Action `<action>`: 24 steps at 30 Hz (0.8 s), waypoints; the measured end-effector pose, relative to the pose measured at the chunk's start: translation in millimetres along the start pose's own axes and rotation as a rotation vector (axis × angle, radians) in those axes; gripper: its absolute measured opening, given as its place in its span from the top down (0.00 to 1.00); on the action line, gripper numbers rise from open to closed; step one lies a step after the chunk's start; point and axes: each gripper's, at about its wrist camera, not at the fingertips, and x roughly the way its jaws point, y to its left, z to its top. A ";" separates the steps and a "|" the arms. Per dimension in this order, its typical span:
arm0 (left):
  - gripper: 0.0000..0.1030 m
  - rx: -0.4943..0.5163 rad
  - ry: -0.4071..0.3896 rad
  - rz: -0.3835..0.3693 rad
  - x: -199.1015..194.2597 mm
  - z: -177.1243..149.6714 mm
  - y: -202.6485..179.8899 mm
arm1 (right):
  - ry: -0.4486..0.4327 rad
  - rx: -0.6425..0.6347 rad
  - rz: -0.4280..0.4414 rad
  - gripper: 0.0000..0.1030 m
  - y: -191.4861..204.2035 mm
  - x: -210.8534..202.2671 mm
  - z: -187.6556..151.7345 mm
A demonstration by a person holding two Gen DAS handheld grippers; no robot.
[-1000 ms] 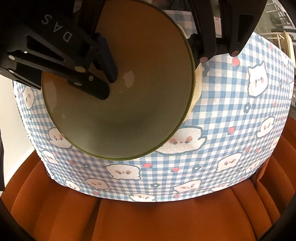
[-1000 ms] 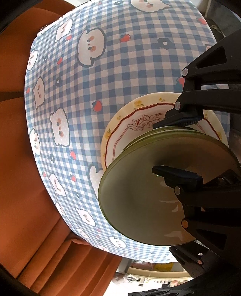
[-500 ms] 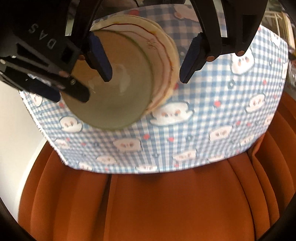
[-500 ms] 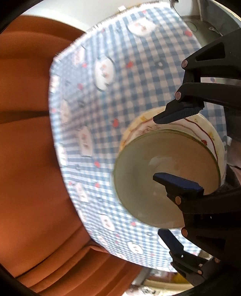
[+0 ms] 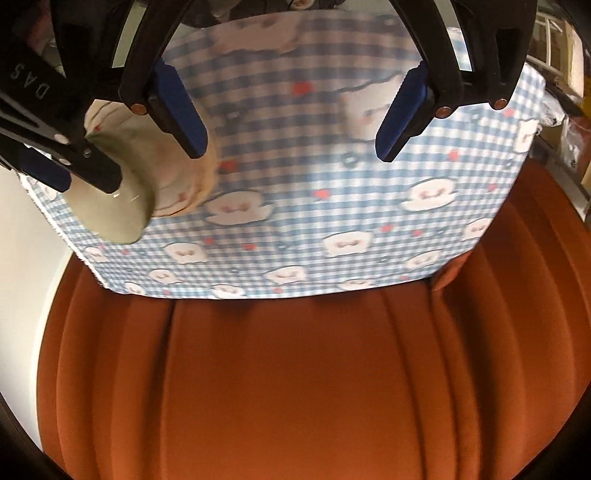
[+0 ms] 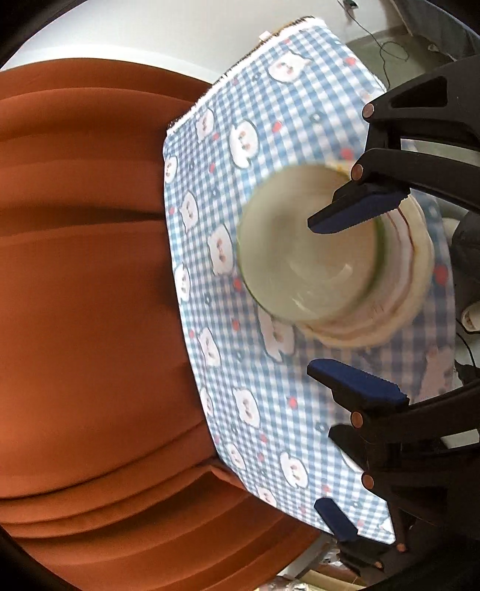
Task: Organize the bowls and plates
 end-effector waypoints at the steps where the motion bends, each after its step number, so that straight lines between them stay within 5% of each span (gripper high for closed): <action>1: 0.09 -0.003 -0.002 0.006 -2.4 -4.9 9.7 | -0.005 0.001 0.006 0.29 5.7 -0.9 -5.4; 13: 0.09 -0.047 -0.009 0.039 -22.9 -45.6 76.0 | 0.015 -0.009 0.034 0.28 58.7 1.4 -57.3; 24: 0.09 -0.058 -0.021 0.028 -31.0 -50.9 84.6 | 0.005 -0.056 0.044 0.26 80.3 -6.0 -69.0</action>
